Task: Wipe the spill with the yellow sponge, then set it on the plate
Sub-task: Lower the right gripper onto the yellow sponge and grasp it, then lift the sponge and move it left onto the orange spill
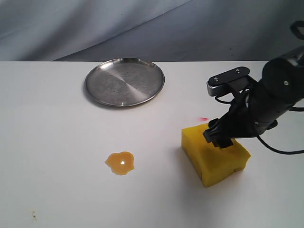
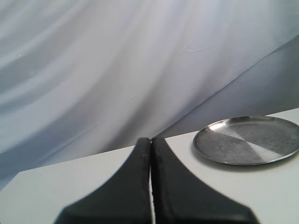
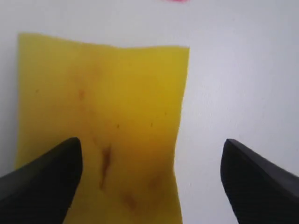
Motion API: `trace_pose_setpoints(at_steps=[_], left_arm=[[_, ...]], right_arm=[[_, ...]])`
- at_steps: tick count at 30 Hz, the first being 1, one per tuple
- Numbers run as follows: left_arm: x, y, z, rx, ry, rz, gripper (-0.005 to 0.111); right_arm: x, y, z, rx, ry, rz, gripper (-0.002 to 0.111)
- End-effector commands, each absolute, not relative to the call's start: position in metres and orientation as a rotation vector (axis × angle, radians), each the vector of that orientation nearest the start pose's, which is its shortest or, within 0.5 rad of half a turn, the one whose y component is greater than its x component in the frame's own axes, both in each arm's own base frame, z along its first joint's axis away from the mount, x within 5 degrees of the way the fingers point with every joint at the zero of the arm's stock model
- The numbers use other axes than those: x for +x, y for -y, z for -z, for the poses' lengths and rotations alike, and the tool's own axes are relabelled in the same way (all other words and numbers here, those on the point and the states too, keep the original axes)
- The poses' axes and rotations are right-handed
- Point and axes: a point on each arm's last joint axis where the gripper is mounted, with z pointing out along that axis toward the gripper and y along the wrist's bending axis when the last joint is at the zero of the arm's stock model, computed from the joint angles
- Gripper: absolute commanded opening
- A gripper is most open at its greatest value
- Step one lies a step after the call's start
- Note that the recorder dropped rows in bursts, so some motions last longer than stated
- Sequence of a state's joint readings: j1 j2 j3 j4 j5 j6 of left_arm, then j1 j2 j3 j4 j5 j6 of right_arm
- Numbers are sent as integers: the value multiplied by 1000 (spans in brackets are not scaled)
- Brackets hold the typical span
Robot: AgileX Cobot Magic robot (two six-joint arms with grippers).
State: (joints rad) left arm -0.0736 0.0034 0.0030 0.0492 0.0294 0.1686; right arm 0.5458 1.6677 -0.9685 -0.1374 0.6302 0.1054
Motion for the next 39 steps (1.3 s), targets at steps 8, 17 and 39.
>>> trace_pose_setpoints(at_steps=[8, 17, 39], left_arm=[[56, 4, -211, 203, -1494, -107, 0], [56, 4, -211, 203, -1494, -107, 0], [56, 4, -211, 203, -1494, -107, 0]], right_arm=[[297, -171, -131, -704, -2836, 51, 75], [288, -165, -102, -731, -3009, 156, 26], [259, -328, -215, -908, -2622, -529, 0]])
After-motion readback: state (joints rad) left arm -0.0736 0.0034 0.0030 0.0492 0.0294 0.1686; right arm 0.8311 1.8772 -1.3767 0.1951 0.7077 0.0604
